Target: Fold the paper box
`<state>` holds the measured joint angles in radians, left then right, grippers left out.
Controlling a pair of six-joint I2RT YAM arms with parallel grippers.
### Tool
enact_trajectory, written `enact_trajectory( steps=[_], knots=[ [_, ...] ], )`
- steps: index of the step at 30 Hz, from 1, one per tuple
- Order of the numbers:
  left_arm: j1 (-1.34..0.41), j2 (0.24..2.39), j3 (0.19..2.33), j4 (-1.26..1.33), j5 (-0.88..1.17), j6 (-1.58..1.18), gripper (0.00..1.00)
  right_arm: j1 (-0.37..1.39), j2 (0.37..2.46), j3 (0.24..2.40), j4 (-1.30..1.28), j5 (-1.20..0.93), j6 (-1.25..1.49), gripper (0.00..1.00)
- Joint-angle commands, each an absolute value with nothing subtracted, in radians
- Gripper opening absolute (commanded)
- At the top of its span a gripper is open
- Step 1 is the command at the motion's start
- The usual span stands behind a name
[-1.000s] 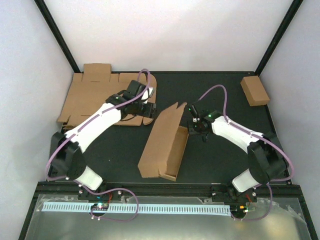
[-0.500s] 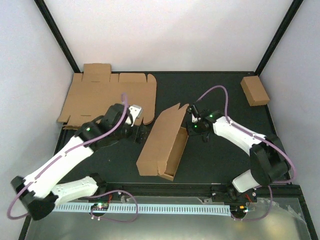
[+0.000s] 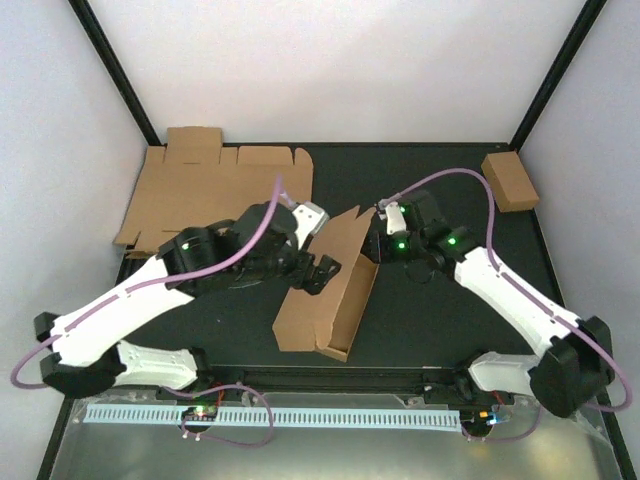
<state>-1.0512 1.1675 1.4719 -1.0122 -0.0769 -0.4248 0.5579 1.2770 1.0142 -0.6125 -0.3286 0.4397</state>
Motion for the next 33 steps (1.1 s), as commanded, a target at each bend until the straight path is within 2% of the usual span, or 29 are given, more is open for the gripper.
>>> enact_trajectory(
  steps=[1, 8, 13, 16, 20, 25, 26, 29, 30, 33],
  knots=[
    [-1.092, 1.291, 1.624, -1.148, -0.165, -0.469, 0.99, 0.571, 1.172, 0.966, -0.387, -0.585, 0.610, 0.23],
    [-1.118, 1.465, 1.768, -1.274, -0.201, -0.495, 0.92, 0.578, 1.160, 0.962, -0.232, -0.675, 0.700, 0.24],
    [-1.118, 1.485, 1.775, -1.300, -0.256, -0.489, 0.80, 0.583, 1.186, 0.987, -0.215, -0.676, 0.700, 0.24],
    [-1.118, 1.509, 1.793, -1.344, -0.330, -0.504, 0.71, 0.583, 1.192, 0.999, -0.236, -0.660, 0.682, 0.24],
    [-1.118, 1.554, 1.846, -1.417, -0.372, -0.519, 0.53, 0.583, 1.191, 1.007, -0.263, -0.638, 0.668, 0.24],
    [-1.113, 1.603, 1.857, -1.473, -0.379, -0.535, 0.41, 0.583, 1.182, 1.030, -0.334, -0.567, 0.624, 0.24],
    [-1.112, 1.612, 1.864, -1.486, -0.378, -0.534, 0.36, 0.583, 1.180, 1.042, -0.365, -0.542, 0.608, 0.24],
    [-1.112, 1.621, 1.877, -1.505, -0.403, -0.530, 0.09, 0.582, 1.160, 1.073, -0.451, -0.436, 0.546, 0.25],
    [-1.112, 1.620, 1.879, -1.500, -0.403, -0.512, 0.02, 0.582, 1.151, 1.079, -0.480, -0.389, 0.530, 0.27],
    [-1.113, 1.624, 1.910, -1.504, -0.410, -0.465, 0.01, 0.579, 1.114, 1.084, -0.556, -0.248, 0.474, 0.30]
  ],
)
